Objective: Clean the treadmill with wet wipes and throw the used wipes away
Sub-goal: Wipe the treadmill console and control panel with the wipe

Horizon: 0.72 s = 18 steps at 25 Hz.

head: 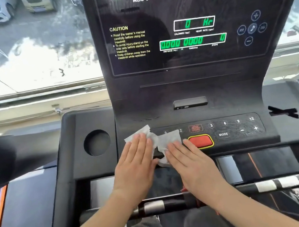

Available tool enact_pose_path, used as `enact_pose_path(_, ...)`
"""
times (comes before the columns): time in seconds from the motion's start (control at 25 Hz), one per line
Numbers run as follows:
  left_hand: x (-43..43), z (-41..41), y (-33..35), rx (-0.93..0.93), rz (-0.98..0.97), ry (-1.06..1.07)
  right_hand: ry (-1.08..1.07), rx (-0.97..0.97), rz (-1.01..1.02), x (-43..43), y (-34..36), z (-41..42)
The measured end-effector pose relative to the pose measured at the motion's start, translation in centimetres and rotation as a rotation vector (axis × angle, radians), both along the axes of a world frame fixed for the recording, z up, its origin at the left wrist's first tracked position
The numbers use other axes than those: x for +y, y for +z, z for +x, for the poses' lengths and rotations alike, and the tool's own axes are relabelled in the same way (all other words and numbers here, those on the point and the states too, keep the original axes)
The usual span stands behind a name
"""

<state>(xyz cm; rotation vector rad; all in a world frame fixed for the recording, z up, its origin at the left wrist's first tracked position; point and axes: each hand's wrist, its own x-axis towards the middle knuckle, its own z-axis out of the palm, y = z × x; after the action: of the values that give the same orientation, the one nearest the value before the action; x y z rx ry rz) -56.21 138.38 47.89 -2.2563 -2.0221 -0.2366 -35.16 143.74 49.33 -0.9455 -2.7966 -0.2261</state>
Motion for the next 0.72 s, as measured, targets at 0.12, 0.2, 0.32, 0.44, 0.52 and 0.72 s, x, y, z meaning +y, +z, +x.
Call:
enact_pose_path(0.12, 0.1, 4.1, -0.5, -0.014, -0.003, 0.001, -0.005, -0.053, -0.039, -0.4, -0.5, 0.8)
enact_pose_path(0.2, 0.0, 5.7, -0.9, -0.015, 0.037, 0.027, -0.014, -0.095, -0.060, -0.6, -0.8, 3.0)
enact_pose_path(0.32, 1.6, 8.2, -1.1, 0.044, 0.061, 0.087, -0.064, -0.154, -0.051, 1.9, 0.2, 6.8)
enact_pose_path(0.44, 2.5, 11.1, -0.8, 0.021, 0.069, 0.101, -0.049, -0.107, -0.034, 3.4, 0.1, 8.5)
enact_pose_path(0.52, 2.9, 11.6, -0.4, 0.022, 0.065, 0.104, -0.015, -0.017, -0.024, 4.0, -0.1, 8.3)
enact_pose_path(0.72, 3.4, 13.3, 0.1, 0.009, 0.102, 0.078, -0.024, 0.067, 0.017, 5.0, -0.4, 11.3)
